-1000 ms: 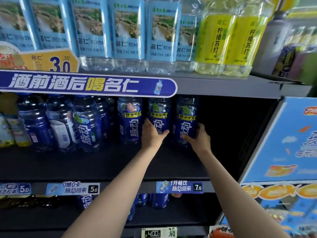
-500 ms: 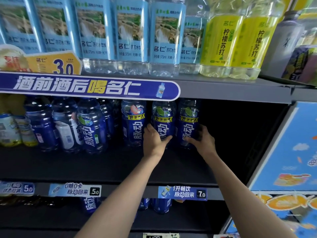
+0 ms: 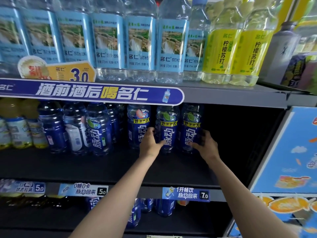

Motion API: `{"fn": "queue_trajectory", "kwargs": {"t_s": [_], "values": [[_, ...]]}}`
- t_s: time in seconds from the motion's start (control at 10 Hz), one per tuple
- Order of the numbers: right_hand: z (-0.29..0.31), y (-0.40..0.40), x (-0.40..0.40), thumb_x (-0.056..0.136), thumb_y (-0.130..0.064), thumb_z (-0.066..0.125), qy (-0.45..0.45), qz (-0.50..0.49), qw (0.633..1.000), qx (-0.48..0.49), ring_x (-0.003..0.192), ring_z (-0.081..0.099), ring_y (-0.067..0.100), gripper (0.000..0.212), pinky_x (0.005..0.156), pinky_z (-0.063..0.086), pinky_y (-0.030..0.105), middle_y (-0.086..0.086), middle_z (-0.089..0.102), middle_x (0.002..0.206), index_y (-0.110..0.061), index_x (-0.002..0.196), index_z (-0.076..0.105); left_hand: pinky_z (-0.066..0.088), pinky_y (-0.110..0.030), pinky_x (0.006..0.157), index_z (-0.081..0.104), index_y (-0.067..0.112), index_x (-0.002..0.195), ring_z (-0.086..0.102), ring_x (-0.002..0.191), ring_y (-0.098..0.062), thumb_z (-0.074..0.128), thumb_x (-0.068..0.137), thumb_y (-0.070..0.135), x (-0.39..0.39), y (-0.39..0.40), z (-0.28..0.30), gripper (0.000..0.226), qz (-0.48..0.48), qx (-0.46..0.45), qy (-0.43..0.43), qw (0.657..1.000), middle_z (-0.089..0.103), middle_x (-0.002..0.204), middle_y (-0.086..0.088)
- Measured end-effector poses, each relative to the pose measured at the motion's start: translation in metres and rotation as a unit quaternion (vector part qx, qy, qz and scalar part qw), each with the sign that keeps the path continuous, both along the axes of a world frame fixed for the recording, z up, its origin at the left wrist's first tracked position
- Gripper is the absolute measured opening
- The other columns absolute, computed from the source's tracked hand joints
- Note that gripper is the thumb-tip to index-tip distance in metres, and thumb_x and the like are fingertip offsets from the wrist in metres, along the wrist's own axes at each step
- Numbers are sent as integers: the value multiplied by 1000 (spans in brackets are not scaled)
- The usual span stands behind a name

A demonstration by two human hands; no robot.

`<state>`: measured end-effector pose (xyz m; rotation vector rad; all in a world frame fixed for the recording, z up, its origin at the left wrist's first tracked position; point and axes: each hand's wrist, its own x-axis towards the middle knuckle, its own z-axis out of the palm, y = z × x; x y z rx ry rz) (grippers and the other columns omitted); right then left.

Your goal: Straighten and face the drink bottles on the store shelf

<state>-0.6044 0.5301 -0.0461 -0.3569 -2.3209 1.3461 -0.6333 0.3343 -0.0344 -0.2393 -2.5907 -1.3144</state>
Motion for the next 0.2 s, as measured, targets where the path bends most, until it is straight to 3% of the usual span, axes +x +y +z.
{"fn": "queue_trajectory", "kwargs": {"t_s": [0.2], "values": [[2,-5,12,80,-7,74,6,-1,1000,7,120,55,28,74,102,41,37,14,57,132,-5,142,34,46,-37,94,43,7,129,57,111,-24,65,87,16,4,-5,-4,48,-15,42,19,999,56,126,-10]]}}
